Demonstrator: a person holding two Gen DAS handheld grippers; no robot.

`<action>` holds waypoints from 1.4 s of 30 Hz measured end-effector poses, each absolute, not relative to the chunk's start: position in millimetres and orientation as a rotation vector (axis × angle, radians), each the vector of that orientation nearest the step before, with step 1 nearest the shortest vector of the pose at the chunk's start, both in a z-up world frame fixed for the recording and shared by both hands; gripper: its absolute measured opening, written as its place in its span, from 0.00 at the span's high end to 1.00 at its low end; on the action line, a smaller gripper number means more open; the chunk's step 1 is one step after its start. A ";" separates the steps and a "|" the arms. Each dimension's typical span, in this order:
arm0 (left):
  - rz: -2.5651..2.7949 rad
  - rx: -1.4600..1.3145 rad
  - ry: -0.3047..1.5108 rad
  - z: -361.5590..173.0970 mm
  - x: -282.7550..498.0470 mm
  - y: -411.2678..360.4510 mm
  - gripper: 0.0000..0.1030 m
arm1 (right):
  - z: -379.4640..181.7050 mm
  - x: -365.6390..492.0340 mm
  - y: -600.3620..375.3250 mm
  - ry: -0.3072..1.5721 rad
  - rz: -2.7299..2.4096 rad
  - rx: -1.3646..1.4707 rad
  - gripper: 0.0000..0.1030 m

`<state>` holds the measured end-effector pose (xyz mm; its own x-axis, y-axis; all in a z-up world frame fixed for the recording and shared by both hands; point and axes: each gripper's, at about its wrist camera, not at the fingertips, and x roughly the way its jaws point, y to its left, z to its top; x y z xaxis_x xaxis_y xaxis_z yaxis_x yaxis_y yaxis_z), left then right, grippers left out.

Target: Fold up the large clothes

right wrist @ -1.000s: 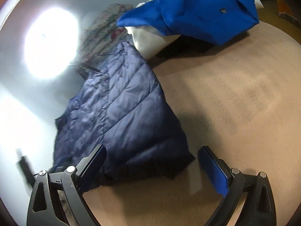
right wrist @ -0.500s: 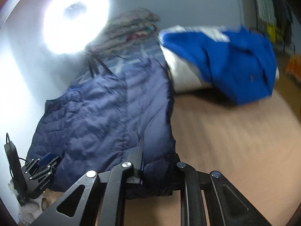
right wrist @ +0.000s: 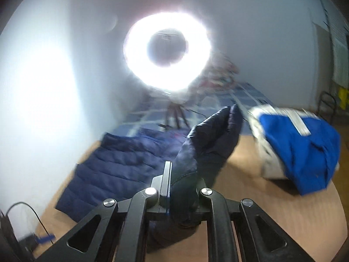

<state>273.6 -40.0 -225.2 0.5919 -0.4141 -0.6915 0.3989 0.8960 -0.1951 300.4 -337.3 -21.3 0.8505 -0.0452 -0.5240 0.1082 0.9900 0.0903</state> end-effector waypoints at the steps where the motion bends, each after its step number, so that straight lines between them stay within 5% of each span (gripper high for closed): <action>1: -0.477 -0.029 0.816 -228.0 265.3 -36.1 0.31 | -19.4 305.8 -324.2 0.541 -0.064 0.099 0.92; 12: -0.464 -0.099 0.828 -238.1 234.3 -3.8 0.31 | -31.7 362.3 -185.8 0.587 0.200 0.001 0.96; 35: -0.424 -0.148 0.859 -248.0 223.5 23.7 0.31 | -185.1 412.5 2.5 0.938 0.629 -0.180 1.00; 36: -0.429 -0.146 0.857 -246.5 225.1 23.2 0.31 | -179.9 410.3 -2.2 0.927 0.635 -0.171 0.96; 37: -0.433 -0.143 0.853 -245.0 228.0 22.1 0.31 | -173.0 408.5 -10.5 0.918 0.636 -0.155 0.75; 39: -0.440 -0.138 0.832 -238.5 229.8 21.0 0.31 | -158.3 409.2 -27.7 0.895 0.624 -0.115 0.55; 42: -0.438 -0.131 0.797 -230.3 236.6 22.0 0.31 | -130.0 401.3 -69.9 0.826 0.591 -0.064 0.55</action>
<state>236.6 22.0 -230.3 0.6153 -0.4270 -0.6626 0.3302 0.9029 -0.2753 401.3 -69.9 -130.0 0.5276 0.4698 -0.7077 -0.5180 0.8383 0.1703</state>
